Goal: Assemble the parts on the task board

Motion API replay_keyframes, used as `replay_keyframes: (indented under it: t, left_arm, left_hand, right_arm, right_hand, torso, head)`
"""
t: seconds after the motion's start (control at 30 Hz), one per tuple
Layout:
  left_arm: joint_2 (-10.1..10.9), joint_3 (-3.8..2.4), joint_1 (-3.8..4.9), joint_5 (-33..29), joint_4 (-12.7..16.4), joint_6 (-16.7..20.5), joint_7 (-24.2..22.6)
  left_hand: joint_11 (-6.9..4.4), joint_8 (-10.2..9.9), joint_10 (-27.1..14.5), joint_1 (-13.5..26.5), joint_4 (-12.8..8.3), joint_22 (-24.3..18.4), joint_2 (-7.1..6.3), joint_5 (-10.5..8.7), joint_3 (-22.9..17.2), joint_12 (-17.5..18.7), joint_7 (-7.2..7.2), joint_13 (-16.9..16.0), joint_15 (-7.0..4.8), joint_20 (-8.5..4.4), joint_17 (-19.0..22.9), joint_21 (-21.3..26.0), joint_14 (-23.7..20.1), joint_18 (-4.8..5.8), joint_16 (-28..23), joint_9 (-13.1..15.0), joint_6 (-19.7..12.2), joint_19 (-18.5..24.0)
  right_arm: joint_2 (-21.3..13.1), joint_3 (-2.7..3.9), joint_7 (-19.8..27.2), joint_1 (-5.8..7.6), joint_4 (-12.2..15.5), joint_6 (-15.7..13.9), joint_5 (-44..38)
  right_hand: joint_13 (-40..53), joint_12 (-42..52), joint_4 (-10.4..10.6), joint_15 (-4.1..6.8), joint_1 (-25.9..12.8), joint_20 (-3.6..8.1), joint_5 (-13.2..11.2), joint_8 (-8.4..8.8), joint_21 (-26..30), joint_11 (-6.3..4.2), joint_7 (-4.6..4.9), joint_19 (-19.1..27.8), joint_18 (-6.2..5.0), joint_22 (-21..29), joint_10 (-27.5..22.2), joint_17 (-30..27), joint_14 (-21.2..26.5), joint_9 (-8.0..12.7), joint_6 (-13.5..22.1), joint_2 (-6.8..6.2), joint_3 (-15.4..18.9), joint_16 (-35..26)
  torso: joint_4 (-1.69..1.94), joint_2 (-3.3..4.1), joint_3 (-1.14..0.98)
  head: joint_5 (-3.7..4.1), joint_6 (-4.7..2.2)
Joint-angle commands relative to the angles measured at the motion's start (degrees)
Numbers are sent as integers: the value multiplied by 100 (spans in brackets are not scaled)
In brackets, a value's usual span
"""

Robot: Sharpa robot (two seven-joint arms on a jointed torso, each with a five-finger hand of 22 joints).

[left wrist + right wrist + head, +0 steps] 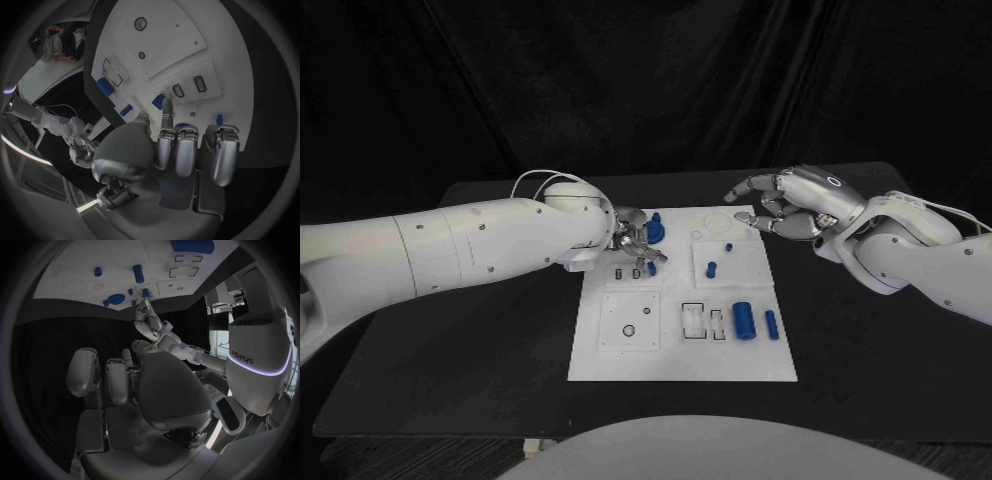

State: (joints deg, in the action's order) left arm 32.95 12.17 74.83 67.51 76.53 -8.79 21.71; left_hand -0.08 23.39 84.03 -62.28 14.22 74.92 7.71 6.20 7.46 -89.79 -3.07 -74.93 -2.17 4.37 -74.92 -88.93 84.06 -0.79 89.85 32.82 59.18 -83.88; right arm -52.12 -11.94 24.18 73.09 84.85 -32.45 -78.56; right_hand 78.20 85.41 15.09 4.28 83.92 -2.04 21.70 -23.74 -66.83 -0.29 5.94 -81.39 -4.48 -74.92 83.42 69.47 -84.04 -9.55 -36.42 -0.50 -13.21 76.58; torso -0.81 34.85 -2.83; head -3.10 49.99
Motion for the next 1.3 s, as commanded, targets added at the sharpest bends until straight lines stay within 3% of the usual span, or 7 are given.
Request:
replay_keyframes:
  t: [0.03, 1.3]
  left_arm:
    - [-16, -5, -27, 12, -12, -24, -62]
    - [-252, -5, -120, 12, -334, -255, -195]
  left_hand:
    - [-38, -26, 597, -49, -18, 1309, -5, 31, -40, -21, 11, -1507, -45, -42, -1508, 42, 594, 0, 15, 23, 45, -337]
    - [-65, -82, 597, -177, -183, 1223, -20, 155, -181, -21, 34, -1507, -74, -75, -1508, 122, 594, -35, 15, 262, 11, -215]
  right_arm:
    - [3, 5, -137, -15, -10, -25, 8]
    - [36, 6, -121, -39, -91, -85, 100]
  right_hand:
    - [128, -27, -1, -20, -7, -8, 29, 35, -16, 16, -1, -34, -48, -557, -21, 8, -225, 11, 39, 46, -30, 27]
    - [118, -30, -160, -52, 94, -32, 37, 31, -12, 57, 52, -56, -47, -571, -17, 14, -235, 65, -2, -15, -104, 33]
  torso:
    - [2, 0, 1]
    - [0, -2, -2]
  head:
    - [10, 1]
    - [9, 1]
